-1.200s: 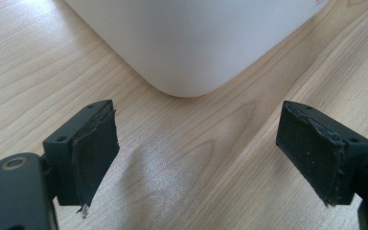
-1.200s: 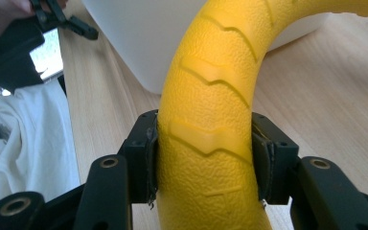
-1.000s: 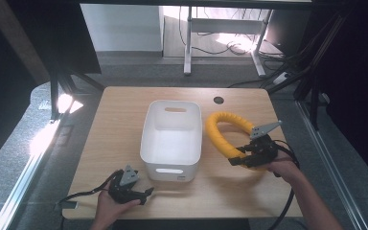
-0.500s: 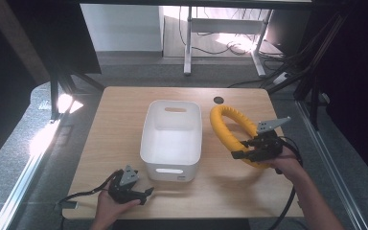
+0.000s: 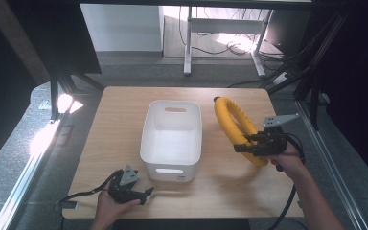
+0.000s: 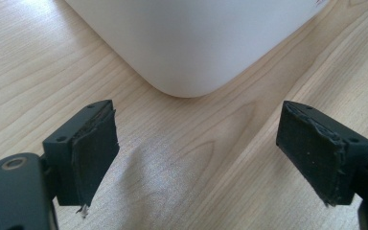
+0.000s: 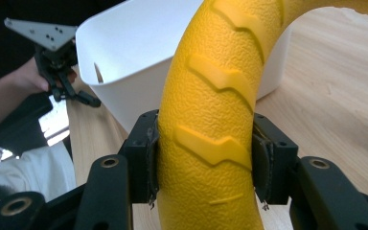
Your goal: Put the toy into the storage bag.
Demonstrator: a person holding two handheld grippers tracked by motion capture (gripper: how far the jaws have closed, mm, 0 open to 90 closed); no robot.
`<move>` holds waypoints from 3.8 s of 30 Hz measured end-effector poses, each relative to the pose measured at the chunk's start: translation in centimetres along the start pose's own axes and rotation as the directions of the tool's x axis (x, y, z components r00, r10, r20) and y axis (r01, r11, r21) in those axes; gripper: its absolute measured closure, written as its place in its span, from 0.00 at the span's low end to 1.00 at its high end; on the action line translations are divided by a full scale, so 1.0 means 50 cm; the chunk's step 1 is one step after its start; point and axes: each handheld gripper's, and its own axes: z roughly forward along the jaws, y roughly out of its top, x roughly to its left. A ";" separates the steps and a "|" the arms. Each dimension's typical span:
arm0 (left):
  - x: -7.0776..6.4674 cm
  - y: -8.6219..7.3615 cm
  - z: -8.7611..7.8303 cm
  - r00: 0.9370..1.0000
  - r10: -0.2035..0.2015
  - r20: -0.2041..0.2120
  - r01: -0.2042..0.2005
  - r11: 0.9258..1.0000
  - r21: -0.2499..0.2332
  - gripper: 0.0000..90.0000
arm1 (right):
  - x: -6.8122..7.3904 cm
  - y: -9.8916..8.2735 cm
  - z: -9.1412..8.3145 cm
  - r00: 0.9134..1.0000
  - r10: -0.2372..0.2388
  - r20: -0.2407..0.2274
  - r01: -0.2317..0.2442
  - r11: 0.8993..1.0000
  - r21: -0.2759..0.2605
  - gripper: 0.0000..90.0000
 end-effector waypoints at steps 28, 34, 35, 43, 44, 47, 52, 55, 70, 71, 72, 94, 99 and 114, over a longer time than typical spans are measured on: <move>0.001 0.000 0.000 1.000 0.006 -0.001 -0.006 1.000 0.002 0.16 | 0.002 0.021 -0.034 1.000 0.015 -0.008 -0.016 0.989 -0.147 0.57; 0.001 0.000 0.000 1.000 0.007 -0.001 -0.007 1.000 0.002 0.16 | 0.004 0.024 -0.032 1.000 0.011 -0.013 -0.013 0.988 -0.156 0.57; 0.001 0.000 0.000 1.000 0.007 -0.001 -0.007 1.000 0.003 0.16 | 0.005 0.025 -0.032 1.000 0.012 -0.014 -0.014 0.987 -0.157 0.57; 0.001 0.000 0.001 1.000 0.004 0.001 -0.004 1.000 0.000 0.16 | 0.010 0.034 -0.028 1.000 0.006 -0.028 -0.011 0.984 -0.178 0.57; 0.001 0.000 0.001 1.000 0.004 0.001 -0.004 1.000 -0.001 0.16 | 0.010 0.036 -0.027 1.000 0.004 -0.029 -0.009 0.984 -0.178 0.57; 0.000 0.000 0.001 1.000 0.004 0.001 -0.004 1.000 0.000 0.16 | 0.011 0.039 -0.024 1.000 0.000 -0.030 -0.006 0.983 -0.183 0.57; 0.000 0.000 0.002 1.000 0.005 0.001 -0.005 1.000 0.001 0.16 | 0.012 0.042 -0.018 0.999 0.002 -0.038 -0.010 0.981 -0.193 0.57; 0.000 -0.001 0.003 1.000 0.005 0.003 -0.005 1.000 0.004 0.16 | 0.014 0.047 -0.017 0.999 0.003 -0.040 -0.010 0.981 -0.196 0.57; 0.000 -0.001 0.002 1.000 0.005 0.001 -0.005 1.000 0.003 0.16 | 0.028 0.068 -0.011 0.999 -0.012 -0.053 -0.002 0.971 -0.241 0.57; 0.000 -0.001 0.002 1.000 0.006 0.002 -0.006 1.000 0.004 0.16 | 0.029 0.070 -0.011 0.999 -0.013 -0.052 0.000 0.970 -0.242 0.57; 0.000 -0.001 0.002 1.000 0.006 0.001 -0.006 1.000 0.005 0.16 | 0.030 0.072 -0.011 0.998 -0.014 -0.055 0.000 0.969 -0.249 0.57; -0.001 -0.001 0.003 1.000 0.005 0.003 -0.005 1.000 0.007 0.16 | 0.061 0.120 -0.004 0.995 -0.064 -0.079 0.038 0.953 -0.301 0.57; -0.001 -0.001 0.003 1.000 0.005 0.003 -0.005 1.000 0.006 0.16 | 0.066 0.128 -0.001 0.994 -0.071 -0.085 0.042 0.950 -0.309 0.57; -0.001 -0.001 0.003 1.000 0.006 0.004 -0.006 1.000 0.011 0.16 | 0.086 0.154 0.003 0.990 -0.103 -0.094 0.067 0.942 -0.328 0.57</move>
